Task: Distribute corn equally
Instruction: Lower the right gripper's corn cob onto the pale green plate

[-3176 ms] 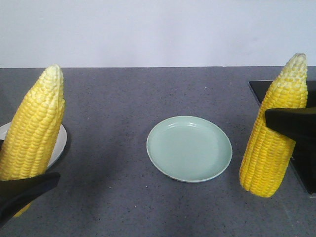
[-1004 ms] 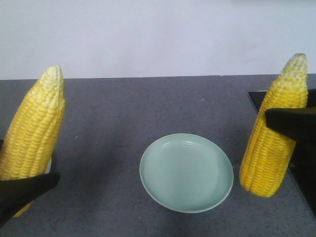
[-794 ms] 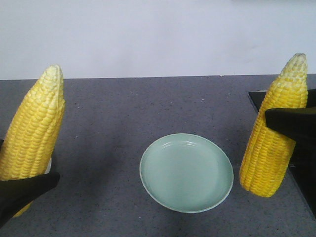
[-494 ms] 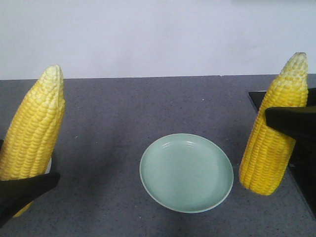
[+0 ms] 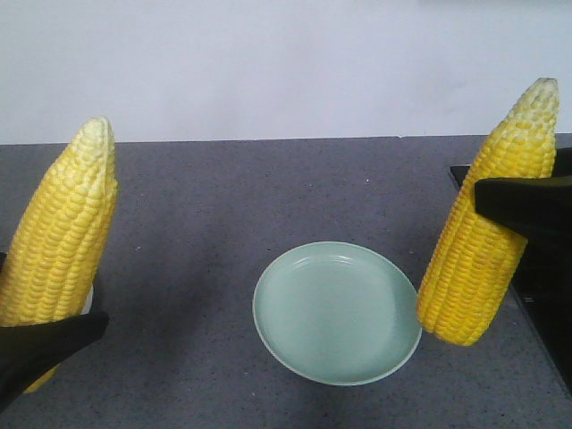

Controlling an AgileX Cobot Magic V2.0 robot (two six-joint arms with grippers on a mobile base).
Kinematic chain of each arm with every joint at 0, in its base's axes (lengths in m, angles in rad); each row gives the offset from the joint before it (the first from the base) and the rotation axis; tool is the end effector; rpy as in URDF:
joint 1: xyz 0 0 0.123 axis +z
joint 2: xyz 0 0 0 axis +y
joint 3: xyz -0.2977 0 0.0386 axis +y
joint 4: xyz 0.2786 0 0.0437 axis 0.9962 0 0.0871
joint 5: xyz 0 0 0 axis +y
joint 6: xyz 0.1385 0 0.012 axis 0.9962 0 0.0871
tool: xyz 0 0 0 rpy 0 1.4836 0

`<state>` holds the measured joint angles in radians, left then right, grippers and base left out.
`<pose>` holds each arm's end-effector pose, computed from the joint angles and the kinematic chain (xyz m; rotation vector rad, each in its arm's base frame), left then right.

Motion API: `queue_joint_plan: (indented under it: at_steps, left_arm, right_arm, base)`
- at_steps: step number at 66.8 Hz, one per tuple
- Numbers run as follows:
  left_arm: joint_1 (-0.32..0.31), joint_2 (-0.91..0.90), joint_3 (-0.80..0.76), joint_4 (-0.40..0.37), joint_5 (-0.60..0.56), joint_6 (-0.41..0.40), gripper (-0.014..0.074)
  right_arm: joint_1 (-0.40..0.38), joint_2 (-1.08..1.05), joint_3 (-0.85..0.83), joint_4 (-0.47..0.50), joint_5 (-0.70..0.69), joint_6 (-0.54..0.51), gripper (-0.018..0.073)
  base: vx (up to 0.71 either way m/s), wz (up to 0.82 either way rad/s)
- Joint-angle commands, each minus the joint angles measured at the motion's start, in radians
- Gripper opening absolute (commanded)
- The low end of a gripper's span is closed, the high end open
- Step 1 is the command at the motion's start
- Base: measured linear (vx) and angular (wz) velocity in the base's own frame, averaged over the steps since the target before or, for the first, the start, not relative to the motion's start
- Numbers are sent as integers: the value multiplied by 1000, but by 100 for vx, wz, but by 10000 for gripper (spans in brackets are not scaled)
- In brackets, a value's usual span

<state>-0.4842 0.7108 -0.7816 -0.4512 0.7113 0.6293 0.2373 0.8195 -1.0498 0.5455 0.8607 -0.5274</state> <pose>0.1508 -0.1240 0.3456 0.9346 1.8551 -0.4256 0.1820 0.1003 0.4156 -0.6371 1.9238 0.4655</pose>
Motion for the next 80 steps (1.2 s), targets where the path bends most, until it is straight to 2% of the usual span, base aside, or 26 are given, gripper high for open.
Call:
queue_joint_plan:
  at_steps: [1,16,29,38,65,80]
  left_arm:
    - [0,-2,-23,-32,-63,-2,271]
    - [0,-2,-23,-32,-63,-2,271]
    - [0,-2,-23,-32,-63,-2,271]
    - [0,-2,-23,-32,-63,-2,271]
    - [0,-2,-23,-32,-63,-2,271]
    - [0,-2,-23,-32,-63,-2,271]
  right_arm:
    - [-1,2,-26,63,-50,2,112]
    - [-1,63,-70,73,-4,24,117]
    - [-1,223,-181,75,127,105,120]
    - [-1,339,-231,75,183,123,123]
    - [-1,647,-247,138,136,129,126]
    - [-1,799,-260,149,108,185,144]
  base:
    - [0,0]
    - [0,0]
    - [0,0]
    - [0,0]
    - [0,0]
    - [0,0]
